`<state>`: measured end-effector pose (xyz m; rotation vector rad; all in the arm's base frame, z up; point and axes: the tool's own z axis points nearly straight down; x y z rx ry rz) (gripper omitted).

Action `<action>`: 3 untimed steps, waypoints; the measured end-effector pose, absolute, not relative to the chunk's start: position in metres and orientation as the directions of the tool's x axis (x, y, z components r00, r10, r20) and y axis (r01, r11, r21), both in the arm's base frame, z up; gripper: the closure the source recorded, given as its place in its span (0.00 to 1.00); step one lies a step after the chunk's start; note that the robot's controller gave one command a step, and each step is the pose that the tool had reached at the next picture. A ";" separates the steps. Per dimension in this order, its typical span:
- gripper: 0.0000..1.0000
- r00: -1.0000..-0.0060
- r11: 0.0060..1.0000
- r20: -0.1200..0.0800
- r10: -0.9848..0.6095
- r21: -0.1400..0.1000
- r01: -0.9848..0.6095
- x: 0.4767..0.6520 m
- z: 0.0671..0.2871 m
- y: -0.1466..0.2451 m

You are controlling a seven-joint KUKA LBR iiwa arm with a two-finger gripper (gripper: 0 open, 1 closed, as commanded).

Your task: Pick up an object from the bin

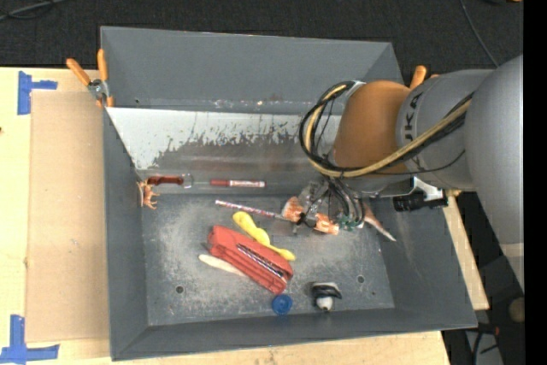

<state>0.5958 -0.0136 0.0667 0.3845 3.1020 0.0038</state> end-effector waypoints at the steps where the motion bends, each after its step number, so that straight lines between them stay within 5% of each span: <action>1: 1.00 -0.978 0.978 -0.010 0.209 0.004 0.209 0.594 0.071 -0.012; 3: 1.00 -0.977 0.977 -0.007 0.215 0.004 0.215 0.593 0.124 -0.012</action>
Offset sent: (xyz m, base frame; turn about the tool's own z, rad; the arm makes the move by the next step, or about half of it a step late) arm -0.0010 0.0009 0.0374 -0.0222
